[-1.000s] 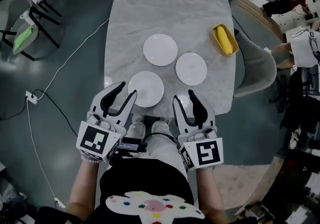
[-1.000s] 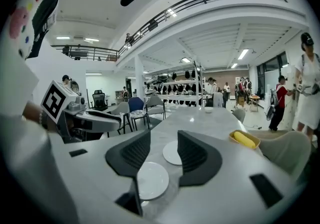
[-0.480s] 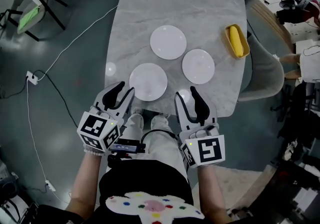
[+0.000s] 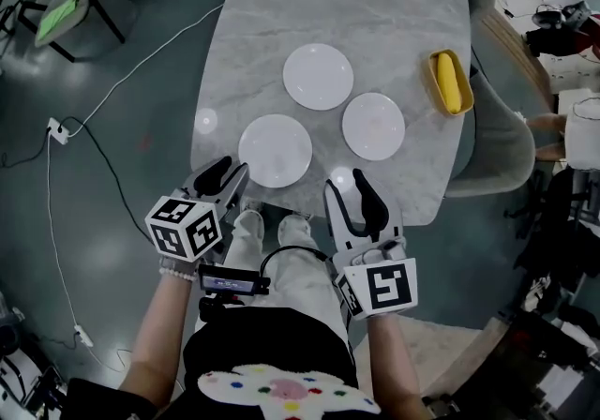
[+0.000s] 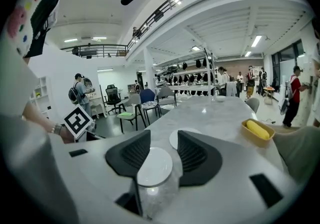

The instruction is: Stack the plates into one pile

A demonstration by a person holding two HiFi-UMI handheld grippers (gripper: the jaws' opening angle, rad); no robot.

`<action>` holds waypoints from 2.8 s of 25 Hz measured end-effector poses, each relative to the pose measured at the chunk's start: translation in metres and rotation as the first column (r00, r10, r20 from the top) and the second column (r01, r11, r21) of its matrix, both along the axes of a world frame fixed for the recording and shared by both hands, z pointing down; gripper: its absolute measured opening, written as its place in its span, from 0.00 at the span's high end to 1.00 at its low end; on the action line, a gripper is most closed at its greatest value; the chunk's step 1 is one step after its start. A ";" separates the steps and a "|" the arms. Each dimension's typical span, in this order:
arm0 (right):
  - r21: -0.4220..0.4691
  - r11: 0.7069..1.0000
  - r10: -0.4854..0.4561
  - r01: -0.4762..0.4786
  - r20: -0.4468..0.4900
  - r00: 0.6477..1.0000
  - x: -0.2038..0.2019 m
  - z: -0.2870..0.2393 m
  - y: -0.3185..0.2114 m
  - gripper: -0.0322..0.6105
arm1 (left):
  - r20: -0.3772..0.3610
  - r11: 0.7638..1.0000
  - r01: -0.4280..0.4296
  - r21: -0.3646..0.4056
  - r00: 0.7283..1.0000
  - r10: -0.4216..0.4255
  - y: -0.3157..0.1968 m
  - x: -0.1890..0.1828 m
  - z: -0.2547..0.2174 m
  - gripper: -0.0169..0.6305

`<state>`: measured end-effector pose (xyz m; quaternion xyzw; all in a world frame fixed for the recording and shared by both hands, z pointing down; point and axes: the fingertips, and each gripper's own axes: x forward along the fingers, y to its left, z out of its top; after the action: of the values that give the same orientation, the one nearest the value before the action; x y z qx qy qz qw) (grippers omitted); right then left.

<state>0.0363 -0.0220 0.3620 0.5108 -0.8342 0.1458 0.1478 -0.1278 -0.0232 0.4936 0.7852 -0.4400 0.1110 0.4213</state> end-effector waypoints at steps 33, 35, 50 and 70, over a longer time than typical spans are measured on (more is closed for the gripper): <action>-0.060 0.998 -0.015 0.016 0.006 1.000 0.013 0.024 0.006 0.71 | -0.076 0.948 0.166 -0.271 0.978 -0.193 0.013 0.008 0.060 0.69; -0.060 0.998 -0.013 0.014 0.007 1.000 0.014 0.024 0.008 0.71 | -0.086 0.946 0.167 -0.279 0.976 -0.198 0.014 0.011 0.061 0.69; -0.058 0.998 0.001 -0.001 -0.001 1.000 0.021 0.025 0.011 0.71 | -0.086 0.885 0.244 -0.397 0.950 -0.300 0.016 0.005 0.072 0.89; -0.130 0.991 -0.058 0.042 -0.123 0.991 0.023 0.079 0.027 0.71 | -0.296 0.870 0.215 -0.444 0.881 -0.369 -0.005 0.014 0.030 0.94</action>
<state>0.0597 0.0053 0.4407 0.4874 -0.8248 0.1624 0.2362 -0.1140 -0.0284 0.5235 0.6123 -0.4356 -0.0185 0.6595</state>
